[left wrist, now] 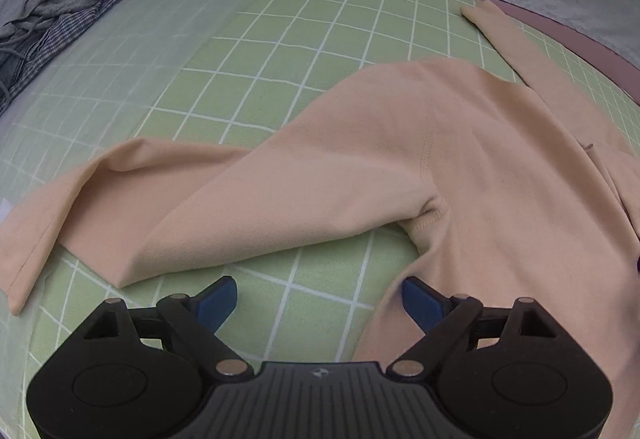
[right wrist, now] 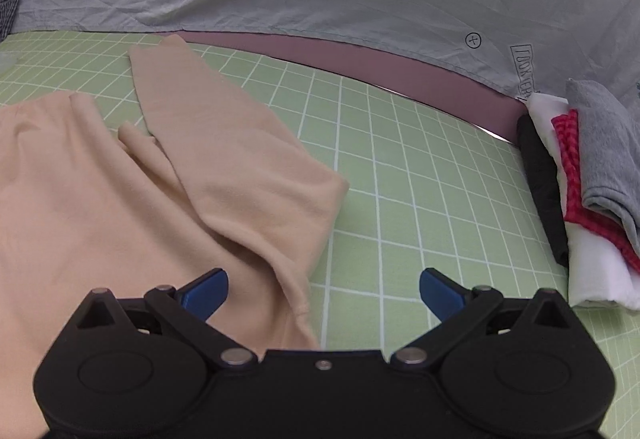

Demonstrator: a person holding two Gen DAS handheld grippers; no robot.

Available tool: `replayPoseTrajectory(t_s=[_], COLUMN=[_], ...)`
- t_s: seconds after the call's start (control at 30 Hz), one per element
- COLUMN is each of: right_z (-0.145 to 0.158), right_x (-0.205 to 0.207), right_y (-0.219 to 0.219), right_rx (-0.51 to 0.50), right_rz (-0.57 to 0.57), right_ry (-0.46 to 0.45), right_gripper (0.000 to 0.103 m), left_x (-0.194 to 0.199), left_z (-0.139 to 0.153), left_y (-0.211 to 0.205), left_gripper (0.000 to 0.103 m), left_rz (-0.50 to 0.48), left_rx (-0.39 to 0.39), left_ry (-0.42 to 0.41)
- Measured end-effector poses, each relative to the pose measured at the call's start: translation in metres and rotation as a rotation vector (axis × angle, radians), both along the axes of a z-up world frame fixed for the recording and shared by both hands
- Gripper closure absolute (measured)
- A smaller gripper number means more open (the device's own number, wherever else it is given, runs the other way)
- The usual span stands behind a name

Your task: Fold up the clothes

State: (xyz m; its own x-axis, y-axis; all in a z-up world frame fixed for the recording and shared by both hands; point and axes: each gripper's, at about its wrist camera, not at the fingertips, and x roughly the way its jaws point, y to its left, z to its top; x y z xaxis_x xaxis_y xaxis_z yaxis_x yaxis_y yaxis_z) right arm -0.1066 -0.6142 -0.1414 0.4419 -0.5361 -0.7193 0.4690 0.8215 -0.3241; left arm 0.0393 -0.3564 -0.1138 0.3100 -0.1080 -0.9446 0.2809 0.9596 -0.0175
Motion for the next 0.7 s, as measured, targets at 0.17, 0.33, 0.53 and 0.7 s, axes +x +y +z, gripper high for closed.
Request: replayPoseTrajectory(t_s=[0.17, 0.33, 0.53, 0.7], right_z=[0.001, 0.018, 0.011, 0.006], right_x=[0.013, -0.001, -0.055, -0.059], right_y=[-0.017, -0.063, -0.122, -0.105], right_rx=[-0.032, -0.023, 0.192, 0.172], right_rz=[-0.011, -0.22, -0.414, -0.373], right_ry=[-0.04, -0.148, -0.22, -0.175], right_gripper=[0.0, 0.0, 0.0, 0.0], left_x=[0.014, 0.016, 0.019, 0.023], left_z=[-0.008, -0.011, -0.011, -0.01], left_y=[-0.011, -0.008, -0.01, -0.013], left_gripper=[0.006, 0.0, 0.0, 0.0], left_rz=[0.019, 0.027, 0.039, 0.051], left_rx=[0.026, 0.024, 0.026, 0.03], left_ry=[0.008, 0.014, 0.026, 0.041])
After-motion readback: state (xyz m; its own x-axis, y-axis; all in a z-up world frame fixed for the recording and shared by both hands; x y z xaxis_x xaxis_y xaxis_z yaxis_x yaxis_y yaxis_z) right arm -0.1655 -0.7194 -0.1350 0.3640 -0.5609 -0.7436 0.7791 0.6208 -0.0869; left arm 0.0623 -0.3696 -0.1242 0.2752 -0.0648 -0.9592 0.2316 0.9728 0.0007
